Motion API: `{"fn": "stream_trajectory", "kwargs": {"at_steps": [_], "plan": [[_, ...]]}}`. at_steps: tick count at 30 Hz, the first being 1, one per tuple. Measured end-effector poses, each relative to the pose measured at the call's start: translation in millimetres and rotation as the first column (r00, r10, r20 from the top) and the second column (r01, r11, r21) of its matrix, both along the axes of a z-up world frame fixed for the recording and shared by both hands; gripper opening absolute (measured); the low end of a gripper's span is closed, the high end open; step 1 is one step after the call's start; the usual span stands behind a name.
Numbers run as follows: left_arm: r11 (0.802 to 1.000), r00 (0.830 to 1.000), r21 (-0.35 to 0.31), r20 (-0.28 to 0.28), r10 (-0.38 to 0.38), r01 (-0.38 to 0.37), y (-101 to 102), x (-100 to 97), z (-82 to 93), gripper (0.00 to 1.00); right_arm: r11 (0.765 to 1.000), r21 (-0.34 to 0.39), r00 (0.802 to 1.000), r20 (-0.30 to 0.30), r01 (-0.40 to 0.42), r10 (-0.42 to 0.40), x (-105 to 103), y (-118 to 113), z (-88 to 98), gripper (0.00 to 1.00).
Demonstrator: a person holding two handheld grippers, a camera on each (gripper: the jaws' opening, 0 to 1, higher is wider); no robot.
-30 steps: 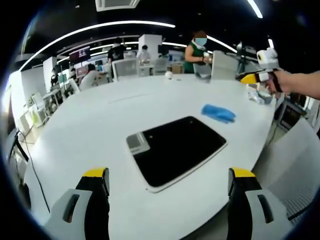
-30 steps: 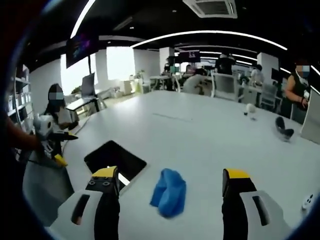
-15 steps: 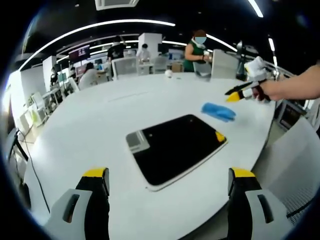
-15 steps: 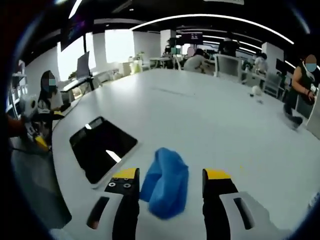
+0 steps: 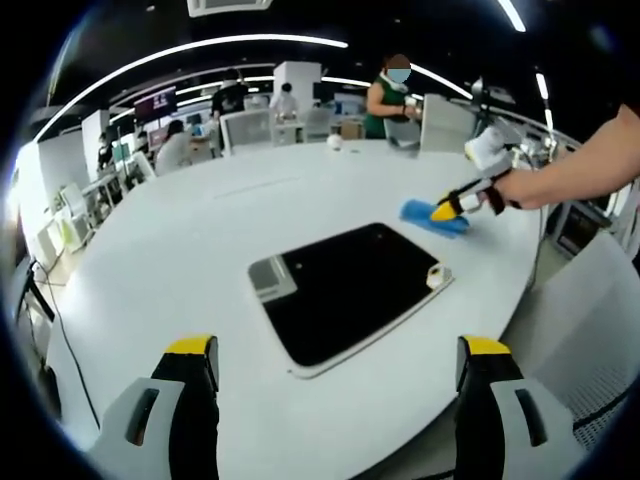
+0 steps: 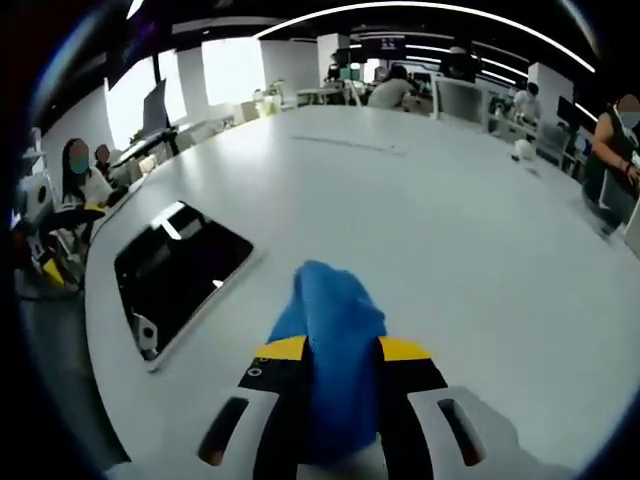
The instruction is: Wipe the mirror surface with the cleaning cloth until all visible marks leave the cleaned area.
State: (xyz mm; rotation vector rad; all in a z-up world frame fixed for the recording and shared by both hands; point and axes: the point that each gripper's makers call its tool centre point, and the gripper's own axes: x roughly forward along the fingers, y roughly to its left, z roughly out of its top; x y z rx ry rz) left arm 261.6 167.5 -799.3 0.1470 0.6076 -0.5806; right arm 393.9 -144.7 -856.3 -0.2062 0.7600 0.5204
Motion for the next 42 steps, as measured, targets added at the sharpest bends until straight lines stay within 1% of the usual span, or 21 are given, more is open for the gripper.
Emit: {"fn": "stream_trajectory", "kwargs": {"at_steps": [1, 2, 3, 4, 5, 6, 9, 12, 19, 22, 24, 26, 29, 31, 33, 35, 37, 40, 42], "plan": [[1.000, 1.000, -0.001, -0.001, 0.001, -0.001, 0.0, -0.1, -0.1, 0.99, 1.000, -0.004, 1.000, 0.001, 0.002, -0.002, 0.0, 0.6, 0.2, 0.20], [1.000, 1.000, 0.000, -0.001, 0.000, 0.000, 0.3, 0.0, -0.3, 0.99, 0.999, -0.034, 1.000, 0.006, 0.004, -0.004, 1.1, -2.5, -1.4, 0.17], [1.000, 1.000, 0.000, -0.002, 0.000, 0.000, 0.3, 0.0, -0.4, 0.99, 0.996, -0.084, 0.999, 0.034, -0.006, 0.009, 4.6, -7.7, -1.8, 0.13], [1.000, 1.000, -0.001, -0.003, -0.001, 0.001, 0.4, 0.3, -1.0, 0.99, 0.999, -0.052, 1.000, 0.024, 0.000, 0.002, 3.4, -4.1, -1.7, 0.10], [1.000, 1.000, -0.002, -0.003, -0.001, 0.001, 0.5, 0.5, -1.3, 0.99, 0.999, -0.038, 1.000, 0.017, 0.013, -0.013, 4.0, -4.5, -2.0, 0.08], [1.000, 1.000, -0.002, -0.003, -0.001, 0.001, 0.6, 0.8, -1.9, 0.99, 0.998, -0.041, 0.999, 0.005, 0.043, -0.042, 5.3, -7.1, -1.5, 0.06], [1.000, 1.000, -0.001, -0.005, -0.003, 0.003, 0.8, 1.1, -3.2, 0.99, 0.997, -0.059, 0.999, 0.006, 0.050, -0.049, 6.9, -5.2, -1.1, 0.04], [1.000, 1.000, 0.002, -0.006, -0.005, 0.005, 0.9, 1.1, -4.5, 0.99, 0.997, -0.054, 0.998, 0.004, 0.063, -0.063, 6.6, -6.5, -0.6, 0.03], [1.000, 1.000, 0.004, -0.010, -0.008, 0.008, 1.3, 0.5, -6.6, 0.99, 0.994, -0.019, 0.994, -0.021, 0.105, -0.106, 7.4, -11.6, 8.9, 0.03], [1.000, 1.000, 0.006, -0.009, -0.007, 0.007, 1.9, -0.2, -6.7, 0.99, 0.992, -0.005, 0.992, -0.029, 0.123, -0.123, 4.6, -13.1, 18.8, 0.03], [1.000, 1.000, 0.007, -0.003, -0.003, 0.003, 2.4, 0.0, -5.0, 0.99, 0.993, -0.007, 0.992, -0.029, 0.120, -0.120, 4.8, -13.3, 23.4, 0.03], [1.000, 1.000, -0.001, 0.009, 0.004, -0.004, 3.4, -0.2, -2.4, 0.99, 0.991, -0.004, 0.990, -0.038, 0.133, -0.133, 5.4, -14.7, 27.5, 0.03], [1.000, 1.000, -0.012, 0.003, 0.010, -0.010, 3.2, -1.5, -3.3, 0.99, 0.988, 0.000, 0.988, -0.040, 0.152, -0.152, 7.8, -15.6, 35.2, 0.03], [1.000, 1.000, -0.014, 0.013, 0.001, -0.001, 0.5, -1.0, -0.6, 0.99, 0.985, 0.008, 0.984, -0.049, 0.173, -0.172, 7.8, -15.6, 41.3, 0.03], [1.000, 1.000, 0.002, 0.006, -0.017, 0.017, -1.5, -2.0, -3.1, 0.99, 0.980, 0.018, 0.979, -0.055, 0.198, -0.197, 6.8, -15.3, 47.9, 0.03], [1.000, 1.000, -0.013, 0.015, -0.024, 0.025, -4.1, -1.1, -0.1, 0.99, 0.979, 0.021, 0.978, -0.053, 0.204, -0.203, 6.8, -13.1, 51.1, 0.03], [1.000, 0.999, -0.015, 0.025, -0.022, 0.023, -3.8, -0.9, 2.2, 0.99, 0.980, 0.018, 0.979, -0.056, 0.199, -0.198, 6.8, -11.2, 50.2, 0.03], [1.000, 1.000, -0.020, 0.011, -0.013, 0.013, -2.6, -1.5, 0.0, 0.99, 0.978, 0.022, 0.976, -0.059, 0.210, -0.208, 5.0, -8.4, 55.1, 0.03], [1.000, 1.000, -0.023, 0.012, -0.020, 0.020, -4.0, -1.2, 0.0, 0.99, 0.976, 0.021, 0.975, -0.052, 0.219, -0.218, 4.6, -7.5, 58.3, 0.03]]}}
